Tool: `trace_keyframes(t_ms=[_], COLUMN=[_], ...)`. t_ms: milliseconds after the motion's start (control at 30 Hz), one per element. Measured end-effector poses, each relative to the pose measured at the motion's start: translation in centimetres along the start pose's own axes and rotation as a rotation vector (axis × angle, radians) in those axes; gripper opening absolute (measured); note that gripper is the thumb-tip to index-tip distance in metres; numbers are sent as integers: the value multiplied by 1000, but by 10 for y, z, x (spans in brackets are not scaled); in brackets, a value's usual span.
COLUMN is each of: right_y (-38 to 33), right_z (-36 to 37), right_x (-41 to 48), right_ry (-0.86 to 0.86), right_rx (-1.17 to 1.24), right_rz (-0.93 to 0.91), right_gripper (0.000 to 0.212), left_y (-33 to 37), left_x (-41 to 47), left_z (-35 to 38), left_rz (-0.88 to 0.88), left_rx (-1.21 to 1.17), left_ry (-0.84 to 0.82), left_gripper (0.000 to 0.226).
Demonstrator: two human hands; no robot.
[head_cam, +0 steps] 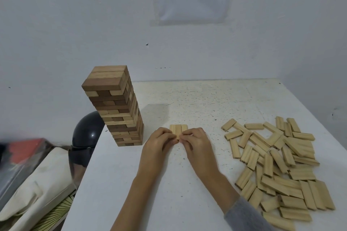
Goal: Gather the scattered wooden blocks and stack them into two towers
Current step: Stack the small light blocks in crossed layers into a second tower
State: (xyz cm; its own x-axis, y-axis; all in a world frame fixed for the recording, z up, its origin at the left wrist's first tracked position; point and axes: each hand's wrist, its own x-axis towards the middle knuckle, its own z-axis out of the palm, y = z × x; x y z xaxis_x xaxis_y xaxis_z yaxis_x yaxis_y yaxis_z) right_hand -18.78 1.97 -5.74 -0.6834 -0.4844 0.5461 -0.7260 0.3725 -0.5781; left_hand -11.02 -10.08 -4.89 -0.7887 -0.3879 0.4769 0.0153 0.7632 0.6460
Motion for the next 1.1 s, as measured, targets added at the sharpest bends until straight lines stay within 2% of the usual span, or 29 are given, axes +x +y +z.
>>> trace_keyframes(t_ms=[167,467,600,700,800,967,1100], right_y=[0,-3,-7,-9,-13,-13,6], right_z=[-1,-4,-7,-10,-23,-67,-107], right_x=[-1,0,0,0,-7,-26,-40], right_ry=[-16,58,93,103,107,166,235], right_rx=[7,30,52,68,125,185,101], right_rz=[-1,27,67,99,144,218,281], right_gripper=[10,6,21,9,7,12,13], left_y=[-3,0,5,15,27,59,91], left_x=[-1,-3,-4,-6,-15,-31,-36], left_z=[1,0,0,-1,1,18,36], left_rz=[1,-9,29,80,36,-136,-122], left_rx=[0,-16,67,120,99,-79,-132], left_ry=[-2,13,66,107,108,110,16], left_gripper=[4,9,11,18,26,27,20])
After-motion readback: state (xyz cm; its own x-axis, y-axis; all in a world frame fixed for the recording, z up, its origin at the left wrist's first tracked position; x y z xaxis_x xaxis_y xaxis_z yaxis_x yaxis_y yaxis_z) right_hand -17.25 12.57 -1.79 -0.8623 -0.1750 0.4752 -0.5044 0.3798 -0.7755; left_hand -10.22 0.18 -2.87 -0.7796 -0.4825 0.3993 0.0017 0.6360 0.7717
